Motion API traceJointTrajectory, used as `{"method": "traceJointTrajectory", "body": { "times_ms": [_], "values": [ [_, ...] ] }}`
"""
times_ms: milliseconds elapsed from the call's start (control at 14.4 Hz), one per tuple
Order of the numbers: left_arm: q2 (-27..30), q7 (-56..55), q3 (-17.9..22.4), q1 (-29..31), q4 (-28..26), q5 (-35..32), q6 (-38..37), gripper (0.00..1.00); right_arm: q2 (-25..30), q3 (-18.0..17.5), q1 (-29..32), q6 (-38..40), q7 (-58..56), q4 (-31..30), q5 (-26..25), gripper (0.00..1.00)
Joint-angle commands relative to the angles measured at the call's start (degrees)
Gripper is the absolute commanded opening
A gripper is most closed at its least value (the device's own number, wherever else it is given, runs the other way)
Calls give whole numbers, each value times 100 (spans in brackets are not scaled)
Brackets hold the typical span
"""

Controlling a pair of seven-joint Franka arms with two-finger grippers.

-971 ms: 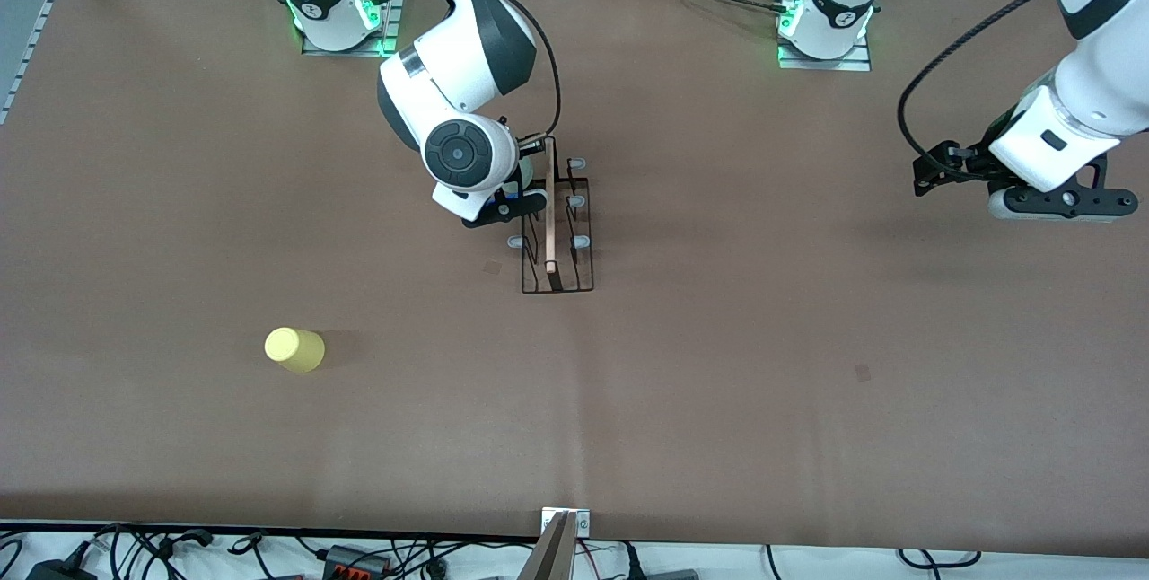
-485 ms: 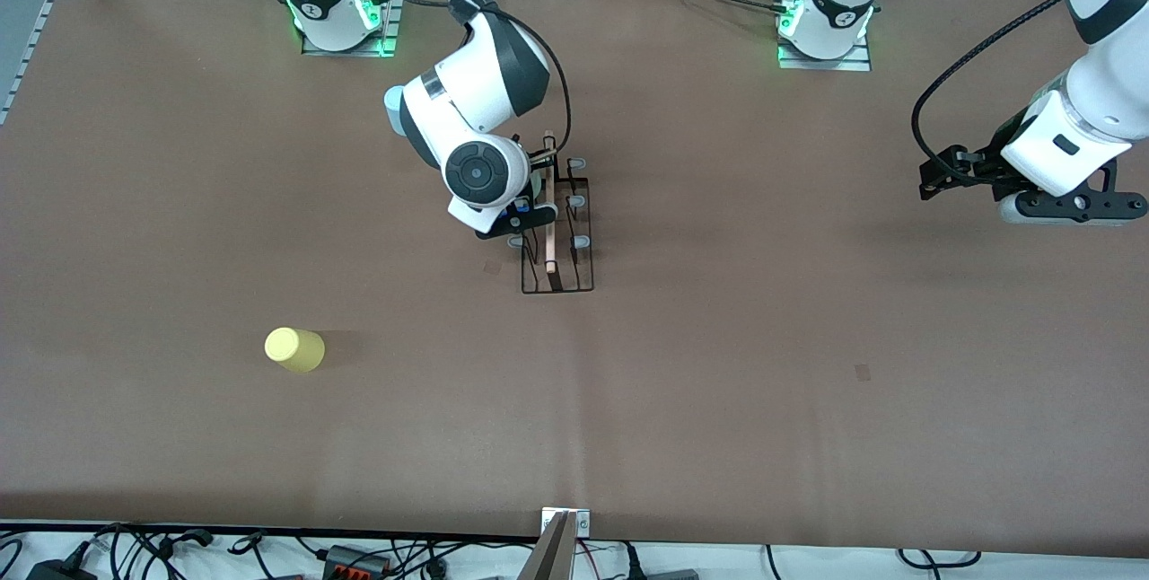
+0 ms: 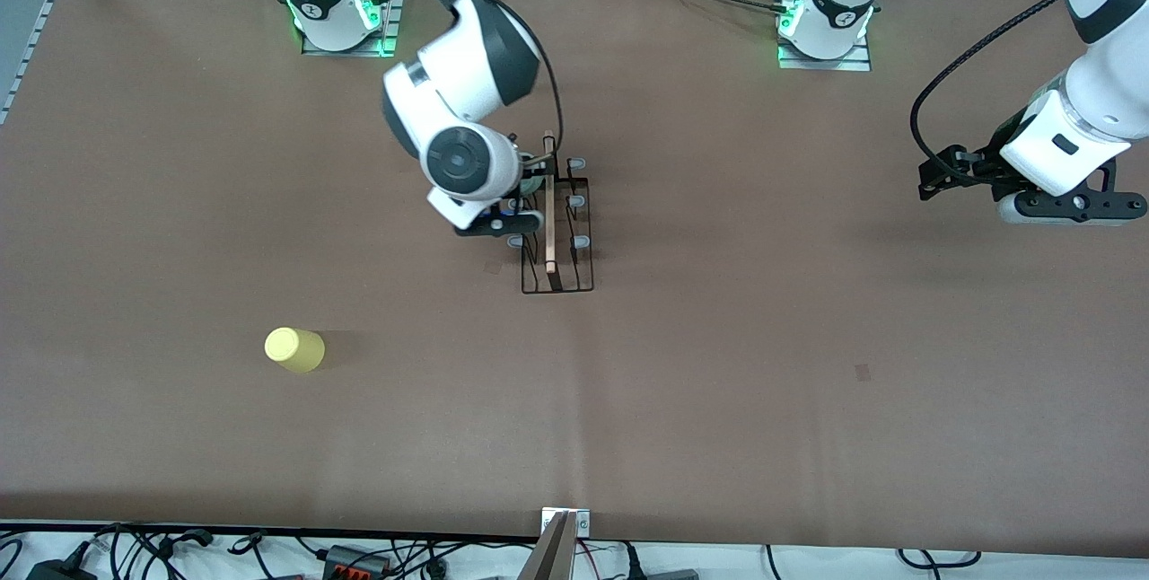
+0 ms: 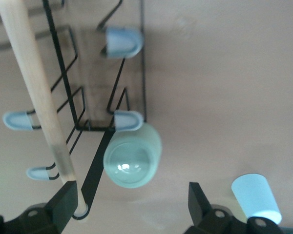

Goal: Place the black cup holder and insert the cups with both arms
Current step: 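Open the right gripper and draw it back from the rack, then lower the right gripper around the yellow cup and grasp it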

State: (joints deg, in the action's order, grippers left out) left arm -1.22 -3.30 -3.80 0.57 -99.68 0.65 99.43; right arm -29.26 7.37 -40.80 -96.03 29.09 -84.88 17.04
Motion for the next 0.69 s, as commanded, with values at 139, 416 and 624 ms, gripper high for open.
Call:
{"method": "traceJointTrajectory", "body": {
  "times_ms": [139,416,624],
  "values": [
    [-36,93,-7,-4,115,58,-29,100,-114,1133,299,-414,-17,-47,-649,100],
    [-36,102,-7,22,107,58,-46,100,-580,1196,1213,-1617,-420,-38,-658,100],
    [-36,93,-7,13,107,58,-46,100,-905,1214,1608,-2374,-1209,-38,-711,100]
  ]
}}
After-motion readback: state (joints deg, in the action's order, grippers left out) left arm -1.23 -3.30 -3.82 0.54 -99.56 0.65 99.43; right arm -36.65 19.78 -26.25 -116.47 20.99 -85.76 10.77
